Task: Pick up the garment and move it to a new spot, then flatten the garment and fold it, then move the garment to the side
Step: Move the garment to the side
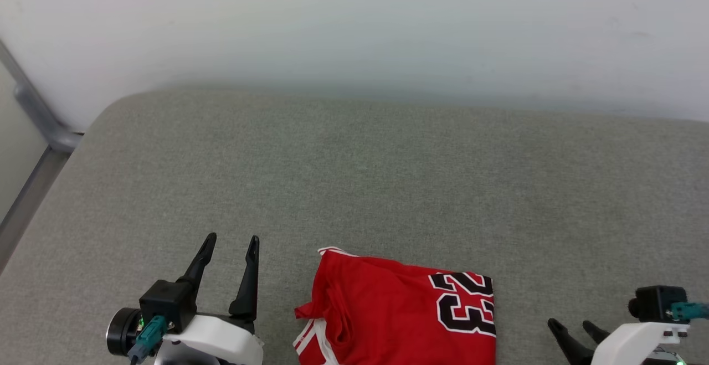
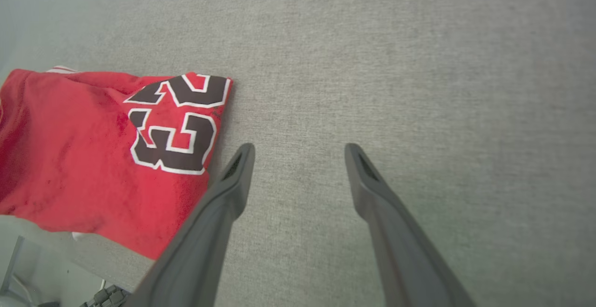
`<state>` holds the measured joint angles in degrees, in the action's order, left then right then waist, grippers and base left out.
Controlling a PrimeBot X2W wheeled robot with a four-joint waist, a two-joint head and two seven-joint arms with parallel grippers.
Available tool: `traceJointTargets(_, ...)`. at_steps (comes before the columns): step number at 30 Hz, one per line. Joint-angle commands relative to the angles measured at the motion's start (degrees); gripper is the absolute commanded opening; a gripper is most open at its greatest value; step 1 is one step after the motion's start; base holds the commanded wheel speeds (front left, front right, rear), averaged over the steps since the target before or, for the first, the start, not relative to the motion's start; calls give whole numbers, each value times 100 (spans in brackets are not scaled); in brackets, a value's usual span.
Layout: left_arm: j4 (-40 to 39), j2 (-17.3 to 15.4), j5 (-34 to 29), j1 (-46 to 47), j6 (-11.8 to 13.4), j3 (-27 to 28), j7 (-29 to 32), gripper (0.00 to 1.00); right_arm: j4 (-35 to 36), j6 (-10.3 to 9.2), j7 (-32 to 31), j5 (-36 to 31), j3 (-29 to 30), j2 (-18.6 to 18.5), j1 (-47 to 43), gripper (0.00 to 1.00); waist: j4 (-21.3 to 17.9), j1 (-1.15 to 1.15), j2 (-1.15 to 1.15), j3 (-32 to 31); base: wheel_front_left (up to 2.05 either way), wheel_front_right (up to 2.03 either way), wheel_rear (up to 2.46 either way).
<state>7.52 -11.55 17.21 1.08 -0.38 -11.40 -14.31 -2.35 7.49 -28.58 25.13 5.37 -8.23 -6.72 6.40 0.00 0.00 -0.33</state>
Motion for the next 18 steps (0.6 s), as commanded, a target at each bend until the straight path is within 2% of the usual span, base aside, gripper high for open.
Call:
traceJointTargets(1, -23, 24, -33, 132, -20, -23, -27, 100, -30, 0, -106, 23, -74, -56, 116, 100, 149, 0, 0, 182, 0, 0, 0)
traceJointTargets(7, -7, 110, -9, 428, -93, -27, -64, 100, -159, -1, -769, 565, -627, -101, 484, 100, 416, 0, 0, 599, 0, 0, 0)
traceJointTargets(12, 88, 195, -32, 639, -159, -3, -87, 100, -346, -1, -988, 899, -961, -104, 754, 100, 576, 0, 0, 834, 0, 0, 0)
traceJointTargets(18, 94, 284, -61, 774, -228, 100, -97, 100, -923, -5, -1260, 1048, -1173, -61, 812, 100, 683, 0, 0, 1035, 0, 0, 0)
